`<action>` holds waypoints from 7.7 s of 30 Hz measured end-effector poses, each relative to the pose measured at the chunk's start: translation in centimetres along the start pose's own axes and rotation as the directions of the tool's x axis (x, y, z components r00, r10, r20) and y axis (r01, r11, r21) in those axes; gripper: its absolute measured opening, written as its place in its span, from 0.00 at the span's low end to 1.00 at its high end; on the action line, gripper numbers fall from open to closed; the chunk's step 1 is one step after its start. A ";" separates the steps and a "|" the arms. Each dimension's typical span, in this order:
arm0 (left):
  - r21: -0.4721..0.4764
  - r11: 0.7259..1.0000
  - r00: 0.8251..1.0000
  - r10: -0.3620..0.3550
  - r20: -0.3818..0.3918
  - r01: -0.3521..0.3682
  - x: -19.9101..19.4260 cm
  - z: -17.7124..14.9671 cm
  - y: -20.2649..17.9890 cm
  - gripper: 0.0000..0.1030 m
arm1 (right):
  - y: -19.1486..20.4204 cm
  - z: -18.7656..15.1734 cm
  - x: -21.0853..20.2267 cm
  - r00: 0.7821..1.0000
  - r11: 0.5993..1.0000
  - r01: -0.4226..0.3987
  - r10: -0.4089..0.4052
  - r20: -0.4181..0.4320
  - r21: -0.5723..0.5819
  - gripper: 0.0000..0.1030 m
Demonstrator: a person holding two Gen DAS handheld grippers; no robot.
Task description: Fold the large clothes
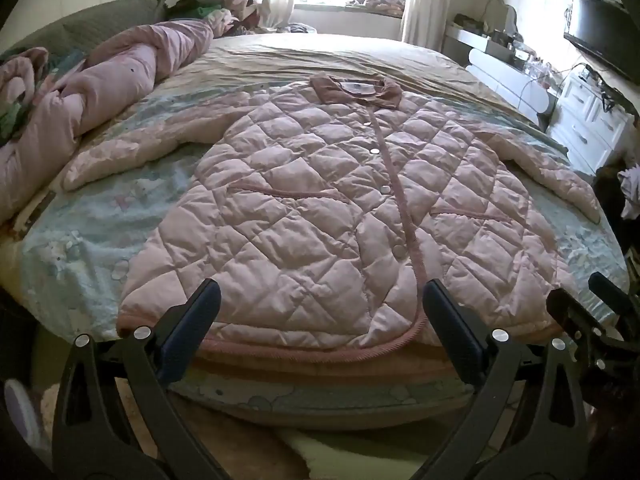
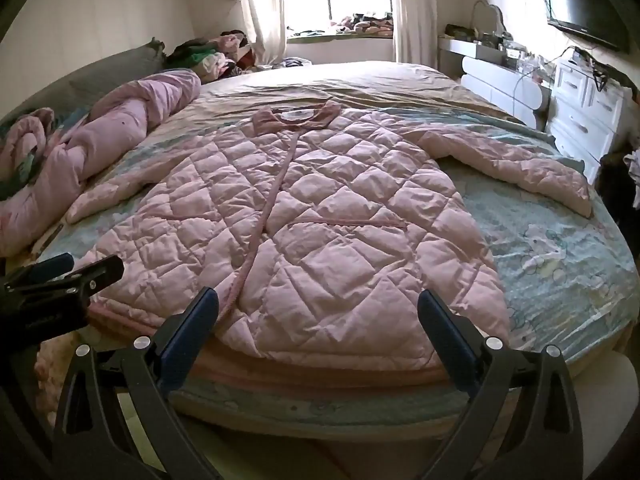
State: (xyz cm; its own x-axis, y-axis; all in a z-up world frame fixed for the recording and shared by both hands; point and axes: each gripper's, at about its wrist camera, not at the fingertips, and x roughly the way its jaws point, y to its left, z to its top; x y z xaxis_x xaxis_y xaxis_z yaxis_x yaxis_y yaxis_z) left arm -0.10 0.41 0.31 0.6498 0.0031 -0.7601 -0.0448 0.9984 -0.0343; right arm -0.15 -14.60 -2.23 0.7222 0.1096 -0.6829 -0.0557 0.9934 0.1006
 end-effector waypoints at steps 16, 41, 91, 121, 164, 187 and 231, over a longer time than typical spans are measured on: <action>-0.001 1.000 1.000 -0.003 0.005 0.003 0.0 -0.1 0.0 0.92 | 0.4 -0.1 -0.1 1.000 1.000 0.001 -0.001 0.000 0.000 0.96; -0.001 1.000 1.000 0.000 -0.001 0.000 -0.3 0.3 -0.1 0.92 | 0.8 -0.2 -0.4 1.000 1.000 -0.003 0.003 0.002 0.004 0.96; -0.033 0.999 0.997 -0.018 -0.080 0.016 13.5 16.5 -4.1 0.92 | -12.5 16.0 15.6 0.998 0.971 0.032 -0.020 -0.054 0.237 0.96; -0.019 0.999 0.979 0.024 -0.203 -0.028 26.3 20.8 -7.6 0.92 | -42.4 11.4 21.3 0.950 0.437 0.276 -0.261 -0.173 0.856 0.96; -0.227 0.974 0.998 -0.027 -0.061 0.013 16.5 23.2 4.6 0.92 | -20.2 31.9 13.5 0.903 0.949 -0.091 -0.049 0.427 0.301 0.14; -0.370 0.912 0.974 -0.214 -0.067 0.175 19.0 20.7 9.9 0.92 | 2.0 24.7 27.0 0.972 0.984 -0.180 0.180 0.149 -0.018 0.14; -0.538 0.783 0.880 -0.452 -0.148 0.312 28.3 23.5 9.7 0.91 | 5.9 18.6 28.4 0.862 0.847 -0.492 0.506 0.023 -0.204 0.78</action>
State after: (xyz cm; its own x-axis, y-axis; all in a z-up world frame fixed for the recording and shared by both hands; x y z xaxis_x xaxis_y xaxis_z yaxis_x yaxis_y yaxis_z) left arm 35.70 11.48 -6.27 0.4798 -0.4572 -0.7488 -0.2401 0.7524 -0.6133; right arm 32.85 -6.31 -7.51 0.6104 0.5966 -0.5209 -0.5429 0.7941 0.2733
